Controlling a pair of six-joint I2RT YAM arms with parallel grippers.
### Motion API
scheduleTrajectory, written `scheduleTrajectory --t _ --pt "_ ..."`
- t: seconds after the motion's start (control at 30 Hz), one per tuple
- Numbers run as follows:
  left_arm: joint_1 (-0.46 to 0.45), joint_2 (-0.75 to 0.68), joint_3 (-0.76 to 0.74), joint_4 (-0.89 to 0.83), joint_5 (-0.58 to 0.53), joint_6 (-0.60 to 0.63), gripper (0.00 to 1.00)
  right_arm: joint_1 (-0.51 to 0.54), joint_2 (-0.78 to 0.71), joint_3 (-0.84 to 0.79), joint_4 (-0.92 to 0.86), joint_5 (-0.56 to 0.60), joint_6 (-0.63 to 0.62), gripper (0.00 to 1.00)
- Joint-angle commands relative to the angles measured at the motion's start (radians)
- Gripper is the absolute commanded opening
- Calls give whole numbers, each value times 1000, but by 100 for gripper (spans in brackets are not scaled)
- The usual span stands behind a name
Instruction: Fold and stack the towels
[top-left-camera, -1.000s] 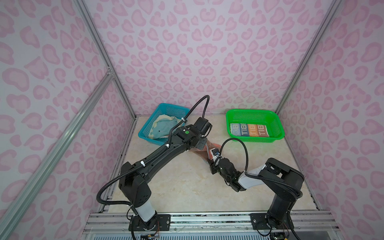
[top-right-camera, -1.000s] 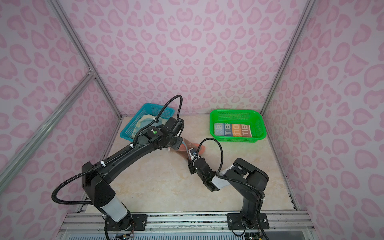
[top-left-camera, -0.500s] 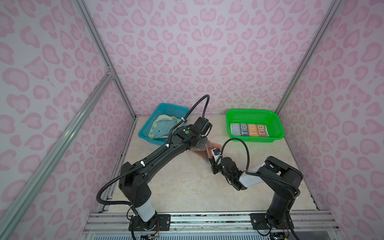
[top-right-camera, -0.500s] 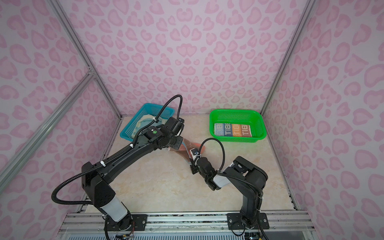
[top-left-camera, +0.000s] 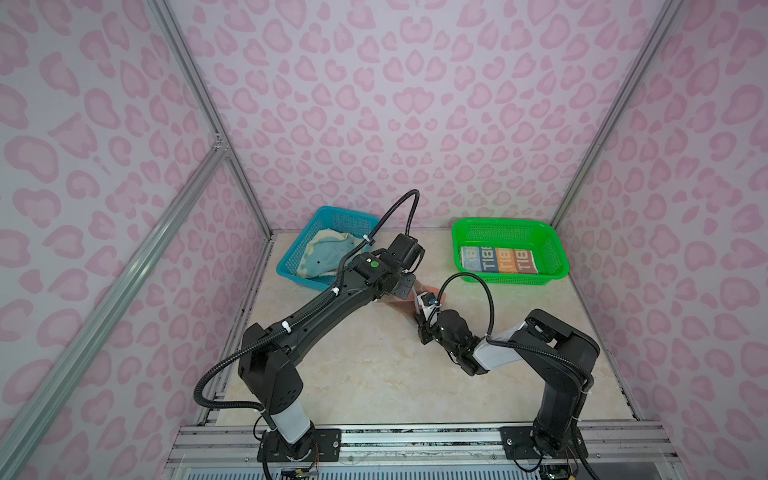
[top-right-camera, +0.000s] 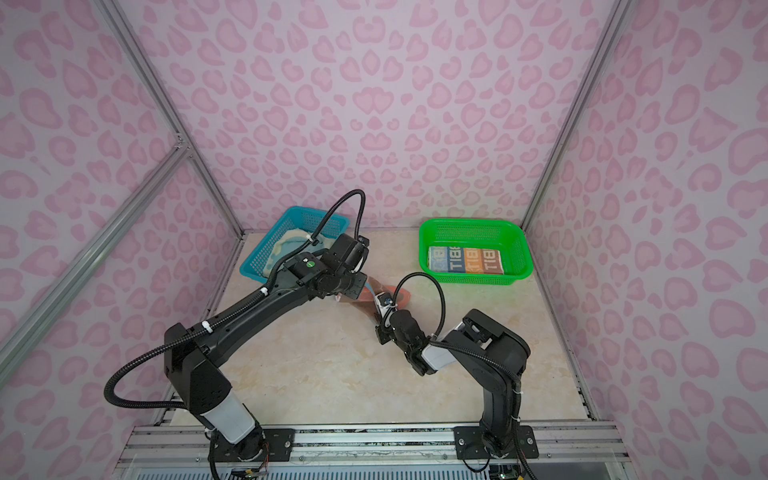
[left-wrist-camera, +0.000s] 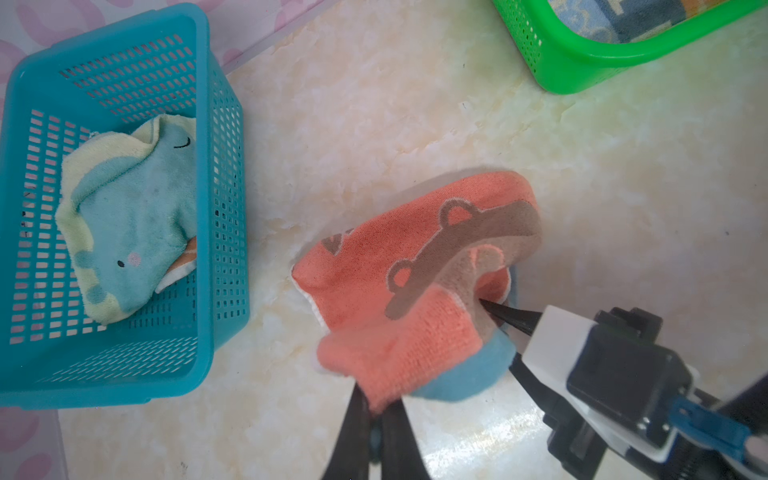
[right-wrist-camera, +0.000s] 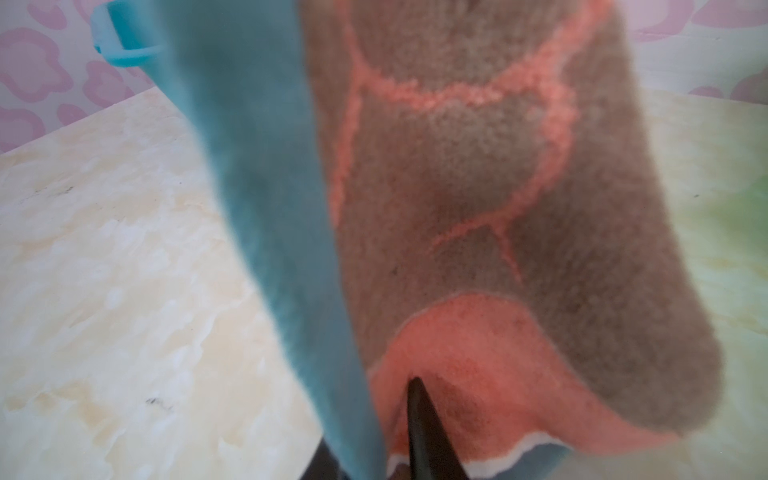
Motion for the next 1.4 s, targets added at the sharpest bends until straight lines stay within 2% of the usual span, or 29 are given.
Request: scheduleTrajectory --t 0.0,0.07,0.13,0.27,0.33,0.4,0.57,0.77,1.13,1.37 --pt "1 2 8 18 -7 -10 3 -1 9 -1 -2 18 3 18" --pt "4 -1 8 18 -9 -12 3 -3 5 -8 -5 18 6 14" --pt "5 -3 10 19 -9 -15 3 -10 -2 -15 -13 13 12 0" --pt "9 -8 8 31 -13 -25 3 -38 -47 -35 -23 -11 4 0" --pt "10 -13 10 39 -4 -28 3 -60 -99 -28 -84 -19 -18 0" --pt "10 -16 12 46 3 -29 3 -78 -170 0 -198 -11 -63 0" --pt "10 -22 62 41 -4 -23 3 -123 -336 189 -639 30 -216 0" --pt "11 -39 180 9 -52 -1 3 -170 -461 396 -921 57 -399 0" --pt "10 -92 412 -78 -45 23 3 -237 -586 659 -1158 -11 -627 0" --pt "1 -178 454 -90 -1 14 3 -236 -683 794 -1303 -99 -707 0"
